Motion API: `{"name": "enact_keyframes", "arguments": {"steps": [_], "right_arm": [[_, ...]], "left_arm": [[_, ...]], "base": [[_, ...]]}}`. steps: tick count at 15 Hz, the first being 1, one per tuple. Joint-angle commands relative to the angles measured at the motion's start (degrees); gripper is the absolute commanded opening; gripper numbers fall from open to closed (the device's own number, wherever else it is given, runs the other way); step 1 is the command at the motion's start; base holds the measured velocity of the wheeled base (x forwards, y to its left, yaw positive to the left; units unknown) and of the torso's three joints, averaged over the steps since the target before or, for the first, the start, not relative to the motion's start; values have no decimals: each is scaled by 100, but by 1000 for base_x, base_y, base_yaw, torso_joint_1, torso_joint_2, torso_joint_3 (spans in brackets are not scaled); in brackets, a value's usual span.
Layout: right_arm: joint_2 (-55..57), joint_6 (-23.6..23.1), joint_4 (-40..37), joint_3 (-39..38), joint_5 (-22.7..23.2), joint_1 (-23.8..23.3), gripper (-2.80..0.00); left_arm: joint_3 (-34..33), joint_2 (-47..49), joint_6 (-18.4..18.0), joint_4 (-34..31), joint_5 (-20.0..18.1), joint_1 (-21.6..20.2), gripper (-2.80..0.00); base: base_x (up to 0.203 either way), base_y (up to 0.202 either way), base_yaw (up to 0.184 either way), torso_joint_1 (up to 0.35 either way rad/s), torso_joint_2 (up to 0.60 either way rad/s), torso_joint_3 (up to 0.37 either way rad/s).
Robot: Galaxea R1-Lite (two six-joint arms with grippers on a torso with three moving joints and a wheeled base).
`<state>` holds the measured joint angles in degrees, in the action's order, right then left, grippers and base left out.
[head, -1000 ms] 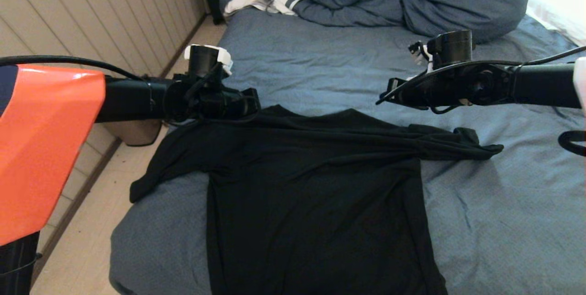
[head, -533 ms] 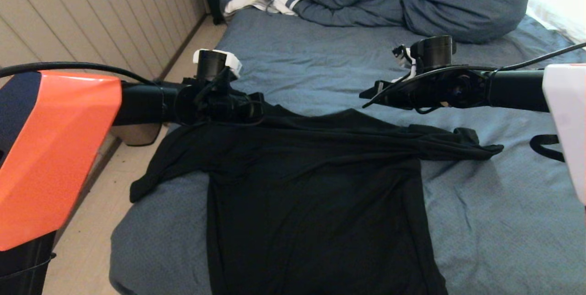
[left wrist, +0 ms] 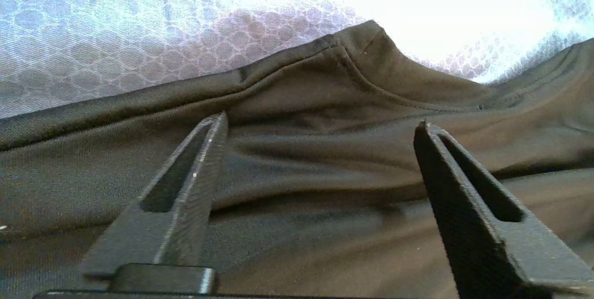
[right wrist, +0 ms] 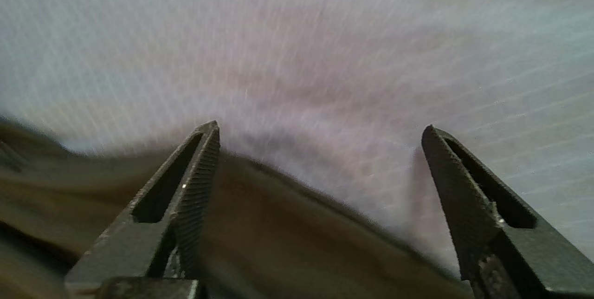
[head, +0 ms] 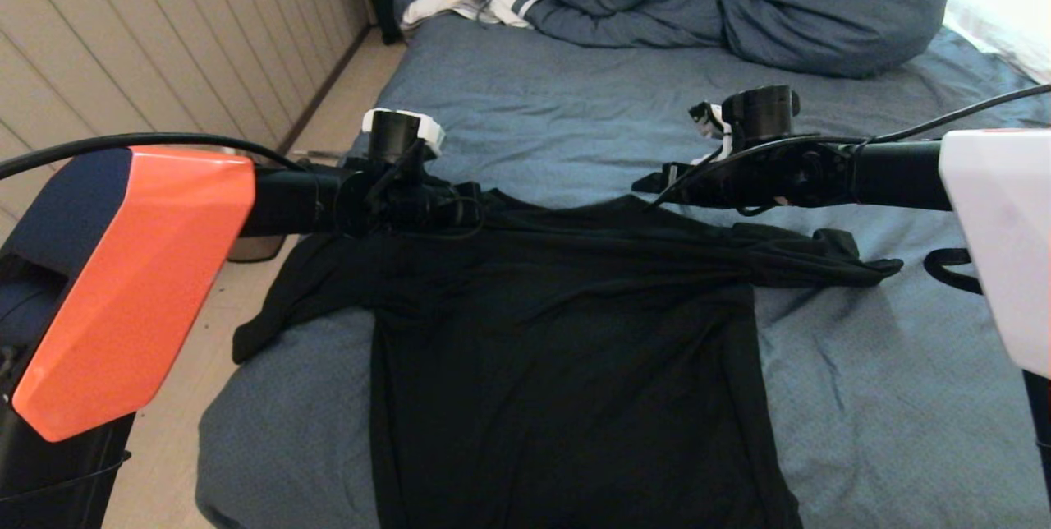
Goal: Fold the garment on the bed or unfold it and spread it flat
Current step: Unford the black T-shirt
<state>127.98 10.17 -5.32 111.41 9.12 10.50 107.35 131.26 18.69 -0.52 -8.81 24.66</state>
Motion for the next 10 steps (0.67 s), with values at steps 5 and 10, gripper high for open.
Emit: {"name": "enact_keyframes", "arguments": {"steps": [5, 10], "right_arm": [[-100, -16, -5, 10, 20, 84, 0], [-234, -6, -56, -152, 11, 223, 0]], "left_arm": [[-116, -210, 25, 8, 20, -36, 0], [-260, -379, -396, 13, 91, -76, 0]], "base": [[0, 0, 0, 0, 0, 0], [0, 0, 0, 0, 0, 0]]}}
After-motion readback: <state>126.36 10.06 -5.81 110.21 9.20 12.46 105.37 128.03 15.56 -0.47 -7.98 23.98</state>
